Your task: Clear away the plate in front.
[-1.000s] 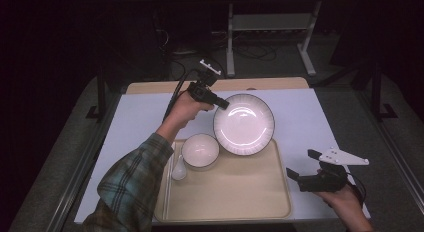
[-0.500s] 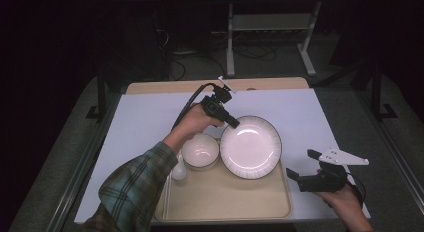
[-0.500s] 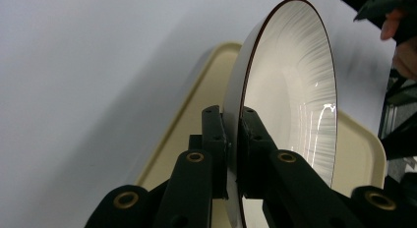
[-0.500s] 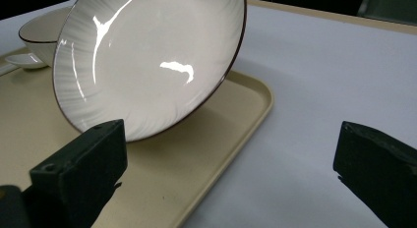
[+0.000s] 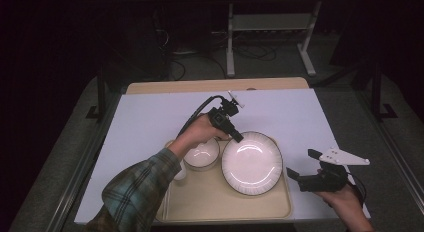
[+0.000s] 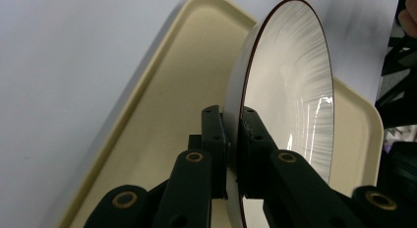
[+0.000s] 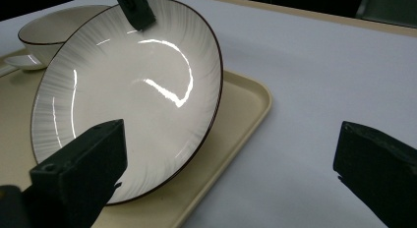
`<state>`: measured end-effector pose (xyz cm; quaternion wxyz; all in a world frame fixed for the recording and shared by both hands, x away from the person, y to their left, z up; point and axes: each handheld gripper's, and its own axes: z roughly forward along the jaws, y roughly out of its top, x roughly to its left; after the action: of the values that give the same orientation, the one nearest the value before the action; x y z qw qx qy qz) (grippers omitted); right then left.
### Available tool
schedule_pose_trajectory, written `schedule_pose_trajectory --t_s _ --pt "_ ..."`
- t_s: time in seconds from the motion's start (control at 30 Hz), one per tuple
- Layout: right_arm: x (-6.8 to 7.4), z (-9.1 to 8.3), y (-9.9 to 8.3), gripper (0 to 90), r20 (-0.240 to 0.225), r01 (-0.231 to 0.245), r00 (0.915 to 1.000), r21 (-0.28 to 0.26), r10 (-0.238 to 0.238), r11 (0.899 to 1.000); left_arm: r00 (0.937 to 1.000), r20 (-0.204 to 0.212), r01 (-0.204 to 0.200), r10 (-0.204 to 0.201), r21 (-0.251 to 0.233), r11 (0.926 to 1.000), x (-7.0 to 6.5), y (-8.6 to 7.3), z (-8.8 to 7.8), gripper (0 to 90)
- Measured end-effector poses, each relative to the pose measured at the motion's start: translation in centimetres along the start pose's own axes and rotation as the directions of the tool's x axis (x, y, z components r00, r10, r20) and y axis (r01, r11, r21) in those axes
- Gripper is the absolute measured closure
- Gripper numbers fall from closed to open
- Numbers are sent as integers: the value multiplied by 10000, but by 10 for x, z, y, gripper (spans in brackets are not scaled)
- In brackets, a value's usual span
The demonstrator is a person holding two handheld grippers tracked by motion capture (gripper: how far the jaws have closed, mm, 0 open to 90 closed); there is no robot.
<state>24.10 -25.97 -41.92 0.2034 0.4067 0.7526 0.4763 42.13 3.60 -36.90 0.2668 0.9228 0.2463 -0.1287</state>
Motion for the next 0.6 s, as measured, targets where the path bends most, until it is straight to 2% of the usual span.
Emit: schedule_pose_trajectory --t_s 0.07,0.1,0.17,0.23,0.3,0.43,0.6 --pt "0 0 0 0 -9 2 10000 6 -2 10000 9999 106 -70 67 288 9996 2 1 5 840" --pt "0 0 0 0 -16 7 10000 8 -7 10000 9999 -22 -111 112 435 9990 3 1 8 842" --pt "1 0 0 0 -18 25 10000 13 -25 10000 9997 -196 -143 155 588 9982 5 1 12 849" --pt "1 0 0 0 -25 16 10000 14 -16 10000 9999 -83 -73 79 626 9980 8 2 15 848" --pt "1 0 0 0 -27 25 10000 15 -25 10000 9997 -156 -152 164 713 9973 10 3 19 842" --pt "0 1 0 0 -31 33 10000 10 -33 10000 9980 -565 -210 286 1299 9913 17 3 31 811" --pt "0 0 0 0 -26 28 10000 13 -28 10000 9974 -692 -121 219 1383 9903 25 2 39 807"
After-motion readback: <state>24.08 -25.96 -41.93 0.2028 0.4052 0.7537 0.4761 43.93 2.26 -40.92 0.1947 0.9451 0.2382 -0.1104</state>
